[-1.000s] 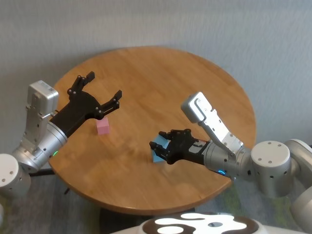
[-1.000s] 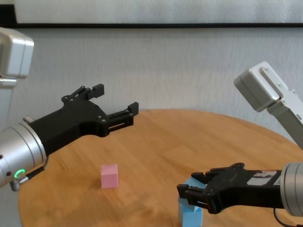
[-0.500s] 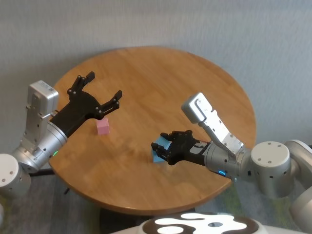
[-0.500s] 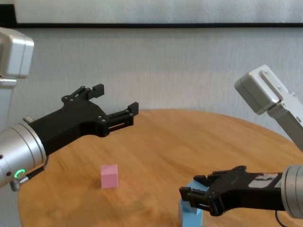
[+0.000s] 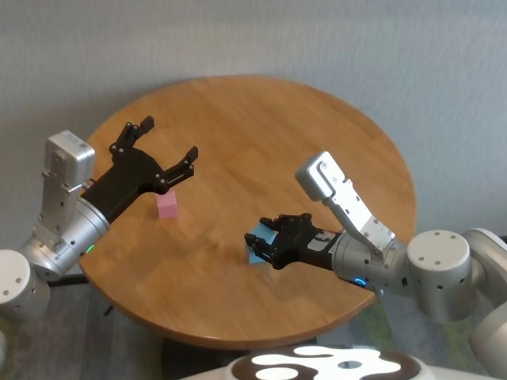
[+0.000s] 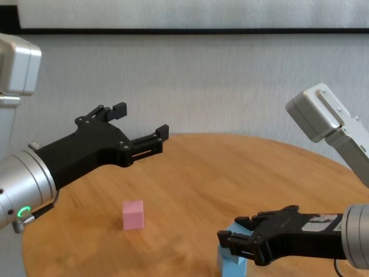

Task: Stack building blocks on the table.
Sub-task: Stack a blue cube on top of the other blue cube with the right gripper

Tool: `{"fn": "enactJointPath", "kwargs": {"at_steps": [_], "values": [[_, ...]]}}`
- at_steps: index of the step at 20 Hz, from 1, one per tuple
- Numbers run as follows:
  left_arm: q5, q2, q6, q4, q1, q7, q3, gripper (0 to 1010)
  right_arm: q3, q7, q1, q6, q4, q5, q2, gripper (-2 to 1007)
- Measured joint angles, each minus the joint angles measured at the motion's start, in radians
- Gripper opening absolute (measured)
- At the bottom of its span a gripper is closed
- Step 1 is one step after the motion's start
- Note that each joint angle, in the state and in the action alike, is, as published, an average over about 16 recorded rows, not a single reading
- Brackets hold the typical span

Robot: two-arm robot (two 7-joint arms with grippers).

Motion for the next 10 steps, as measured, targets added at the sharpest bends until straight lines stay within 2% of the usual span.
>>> {"fn": "enactJointPath", "kwargs": {"at_steps": [10], "values": [[0.000,0.000,0.000,0.000,0.000,0.000,0.000,1000,0.000,0.002,0.001,0.001,0.005,0.002,-0.002,387]]}}
